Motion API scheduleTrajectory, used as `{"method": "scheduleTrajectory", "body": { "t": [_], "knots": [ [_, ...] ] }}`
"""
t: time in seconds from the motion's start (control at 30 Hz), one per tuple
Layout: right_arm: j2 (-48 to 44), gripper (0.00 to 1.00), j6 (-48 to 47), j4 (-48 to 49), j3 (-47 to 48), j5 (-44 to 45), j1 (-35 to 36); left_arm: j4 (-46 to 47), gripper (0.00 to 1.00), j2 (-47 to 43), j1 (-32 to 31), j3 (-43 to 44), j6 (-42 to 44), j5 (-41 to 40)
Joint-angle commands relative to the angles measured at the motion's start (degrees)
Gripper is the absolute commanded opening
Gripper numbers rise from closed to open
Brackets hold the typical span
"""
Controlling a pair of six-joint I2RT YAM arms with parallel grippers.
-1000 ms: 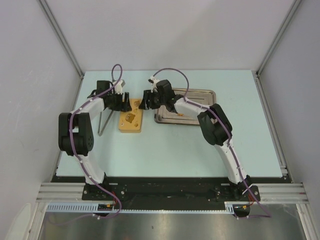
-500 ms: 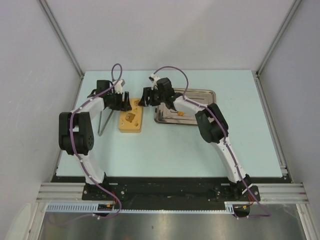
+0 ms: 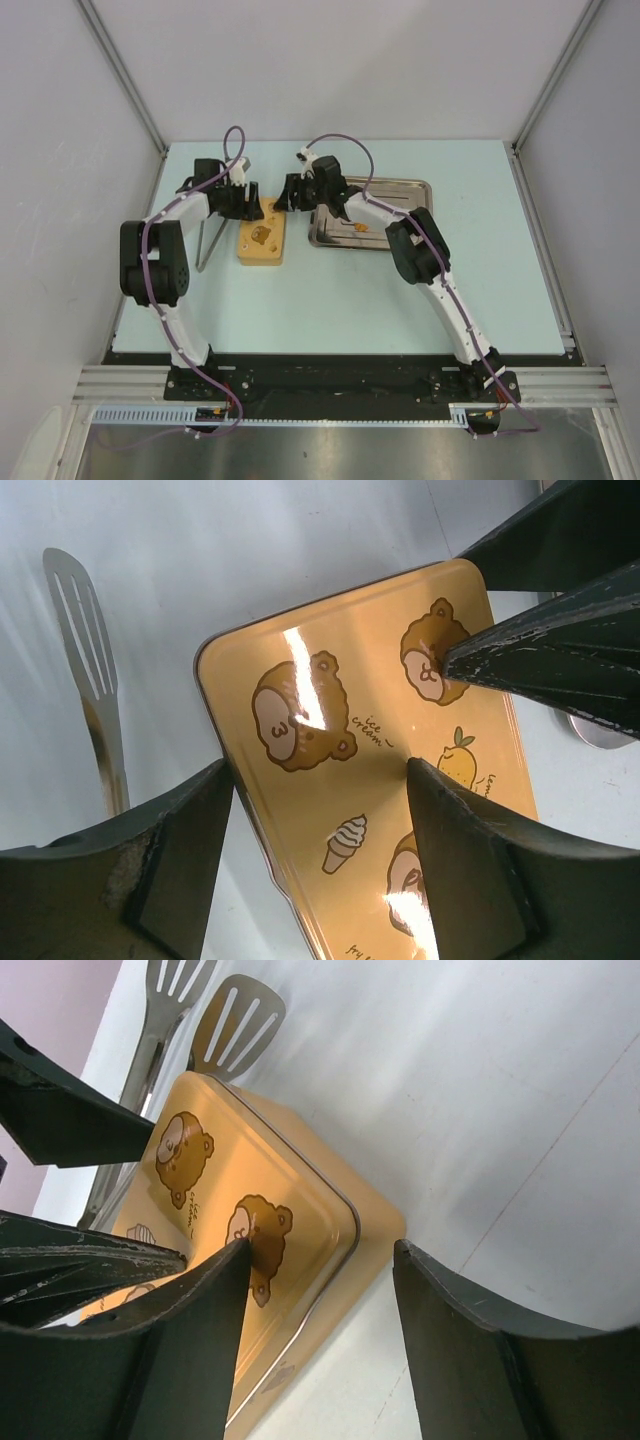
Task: Pack the cookies
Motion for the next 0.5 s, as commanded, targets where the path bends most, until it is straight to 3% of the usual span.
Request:
{"method": "scheduleTrajectory", "body": {
  "t": [0.0,0.47],
  "knots": [
    [2.96,0.61,0.50,-0.07,2.44,0.21,-0.15,0.66,0.74,1.26,0.18,2.16,1.65,1.56],
    [4.02,0.50,0.15,-1.03,2.88,0.91,0.20,3.39,0.73,3.11,2.64,2.42,-0.02,3.76]
  ]
}}
